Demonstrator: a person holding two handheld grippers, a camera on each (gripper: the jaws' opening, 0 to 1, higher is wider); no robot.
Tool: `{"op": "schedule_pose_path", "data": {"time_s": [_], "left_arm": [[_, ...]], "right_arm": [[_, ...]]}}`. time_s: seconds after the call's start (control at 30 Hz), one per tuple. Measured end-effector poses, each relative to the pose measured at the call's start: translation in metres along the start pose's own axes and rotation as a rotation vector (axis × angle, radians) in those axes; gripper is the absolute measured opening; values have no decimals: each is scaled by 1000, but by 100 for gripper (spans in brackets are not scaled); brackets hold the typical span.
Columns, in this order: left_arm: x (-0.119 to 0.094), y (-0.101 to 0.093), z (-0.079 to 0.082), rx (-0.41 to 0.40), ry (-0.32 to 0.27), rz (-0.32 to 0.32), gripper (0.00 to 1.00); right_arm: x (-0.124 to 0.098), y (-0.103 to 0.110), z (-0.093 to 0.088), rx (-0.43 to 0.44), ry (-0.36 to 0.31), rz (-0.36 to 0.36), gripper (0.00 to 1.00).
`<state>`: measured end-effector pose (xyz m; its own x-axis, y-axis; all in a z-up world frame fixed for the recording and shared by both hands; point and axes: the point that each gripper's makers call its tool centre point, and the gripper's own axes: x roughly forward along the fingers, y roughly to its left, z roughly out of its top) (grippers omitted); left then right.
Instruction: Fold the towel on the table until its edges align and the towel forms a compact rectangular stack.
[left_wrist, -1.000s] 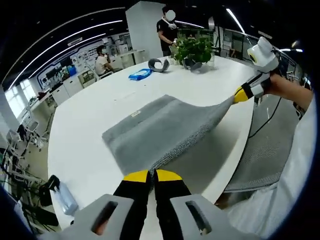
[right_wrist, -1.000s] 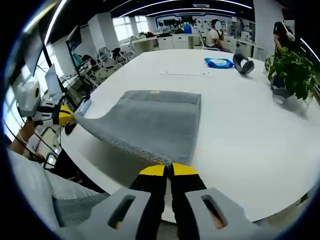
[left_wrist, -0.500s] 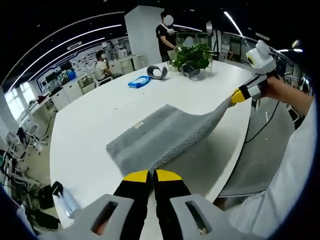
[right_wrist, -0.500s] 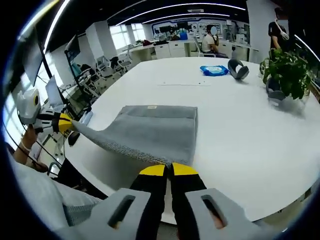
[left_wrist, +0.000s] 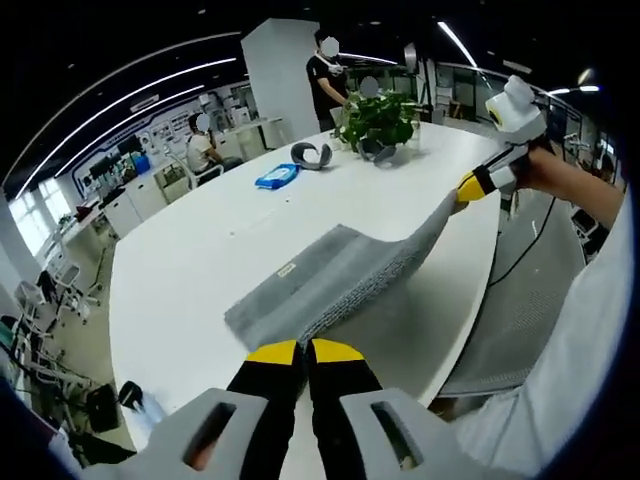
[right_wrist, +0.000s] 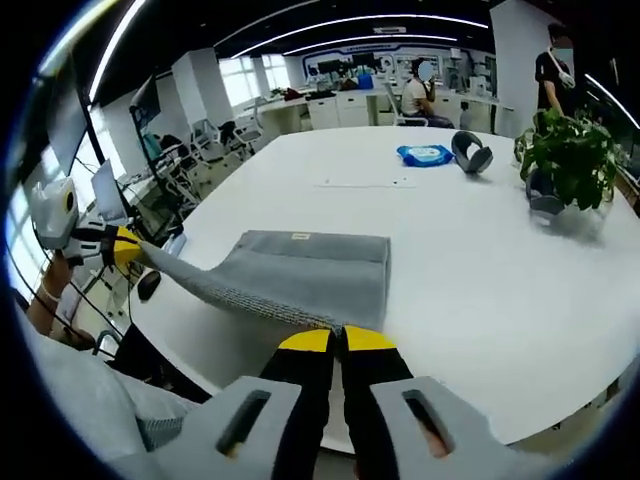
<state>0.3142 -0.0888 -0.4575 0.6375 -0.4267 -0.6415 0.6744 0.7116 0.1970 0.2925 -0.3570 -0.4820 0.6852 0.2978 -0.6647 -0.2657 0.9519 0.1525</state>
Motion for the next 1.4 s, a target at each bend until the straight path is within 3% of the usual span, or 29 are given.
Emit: {"op": "schedule_pose_path", "data": {"time_s": [0.2, 0.6, 0.83, 1.03, 1.4], "left_arm": [[-7, 2, 9, 5, -11, -4, 3], [5, 12, 11, -28, -25, 6, 3], [25, 20, 4, -73, -17, -10, 3], [34, 26, -3, -41, 21, 4, 3], [60, 50, 3, -68, 35, 7, 3]], "right_arm": [[-5, -2, 12, -29, -5, -17, 0], [3, -6, 21, -45, -24, -10, 0], [21, -10, 24, -64, -3, 1, 0], [38, -11, 38, -129, 3, 11, 0], [73, -21, 64, -197, 21, 24, 0]]}}
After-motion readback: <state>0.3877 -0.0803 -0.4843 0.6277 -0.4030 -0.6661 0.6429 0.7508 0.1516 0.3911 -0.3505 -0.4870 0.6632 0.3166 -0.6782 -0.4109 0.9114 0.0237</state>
